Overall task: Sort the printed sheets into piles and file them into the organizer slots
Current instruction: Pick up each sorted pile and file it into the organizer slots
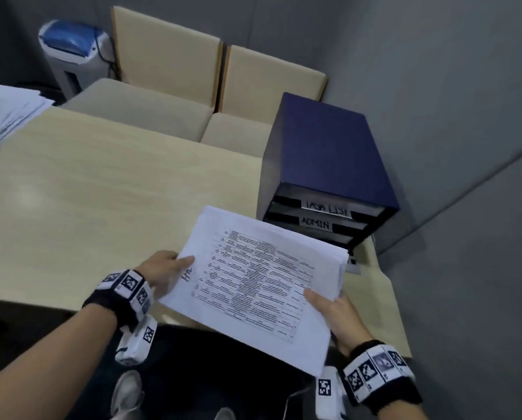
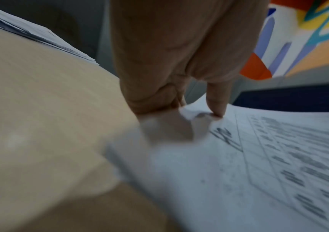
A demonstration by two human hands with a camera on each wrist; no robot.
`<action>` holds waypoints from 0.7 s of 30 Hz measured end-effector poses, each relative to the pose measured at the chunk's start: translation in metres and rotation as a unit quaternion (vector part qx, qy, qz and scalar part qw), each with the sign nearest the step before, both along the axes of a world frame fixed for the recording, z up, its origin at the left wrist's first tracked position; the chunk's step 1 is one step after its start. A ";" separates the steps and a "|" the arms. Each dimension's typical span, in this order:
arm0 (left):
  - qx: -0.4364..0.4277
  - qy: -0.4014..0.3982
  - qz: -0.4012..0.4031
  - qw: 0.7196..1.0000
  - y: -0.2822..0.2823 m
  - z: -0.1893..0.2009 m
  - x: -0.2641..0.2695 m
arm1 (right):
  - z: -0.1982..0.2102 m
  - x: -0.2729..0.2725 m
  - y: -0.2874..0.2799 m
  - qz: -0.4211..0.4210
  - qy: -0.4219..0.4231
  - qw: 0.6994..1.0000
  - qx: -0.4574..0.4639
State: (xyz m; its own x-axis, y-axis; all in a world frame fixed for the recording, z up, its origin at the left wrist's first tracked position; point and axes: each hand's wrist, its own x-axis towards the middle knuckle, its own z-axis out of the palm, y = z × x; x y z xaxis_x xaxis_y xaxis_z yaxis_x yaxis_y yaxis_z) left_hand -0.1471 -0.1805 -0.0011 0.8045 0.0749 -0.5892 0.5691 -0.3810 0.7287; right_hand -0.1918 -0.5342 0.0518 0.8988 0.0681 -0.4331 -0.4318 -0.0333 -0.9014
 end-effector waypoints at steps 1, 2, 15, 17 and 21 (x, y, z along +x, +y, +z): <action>0.021 0.018 -0.032 0.999 -0.016 -0.011 -0.007 | -0.009 -0.007 -0.020 -0.023 0.012 1.000 0.013; 0.012 0.032 -0.048 0.998 -0.032 -0.021 -0.013 | -0.015 -0.013 -0.040 -0.035 0.024 0.999 0.022; -0.029 -0.050 0.124 0.991 -0.145 -0.018 -0.003 | -0.051 -0.039 -0.146 -0.260 0.040 0.959 0.106; -0.012 -0.037 0.114 0.993 -0.134 -0.032 -0.019 | -0.059 -0.039 -0.142 -0.294 0.037 0.949 0.110; 0.070 -0.024 0.063 0.995 -0.101 -0.068 -0.070 | -0.071 -0.040 -0.109 -0.314 0.065 0.933 0.162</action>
State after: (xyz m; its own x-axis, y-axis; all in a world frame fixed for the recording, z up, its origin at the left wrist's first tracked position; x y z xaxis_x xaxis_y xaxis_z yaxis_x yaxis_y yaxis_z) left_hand -0.2169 -0.2819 -0.0689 0.8108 0.2560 -0.5263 0.5842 -0.4083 0.7014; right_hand -0.2315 -0.6435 -0.0194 0.7472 -0.3084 -0.5887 -0.3808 0.5273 -0.7595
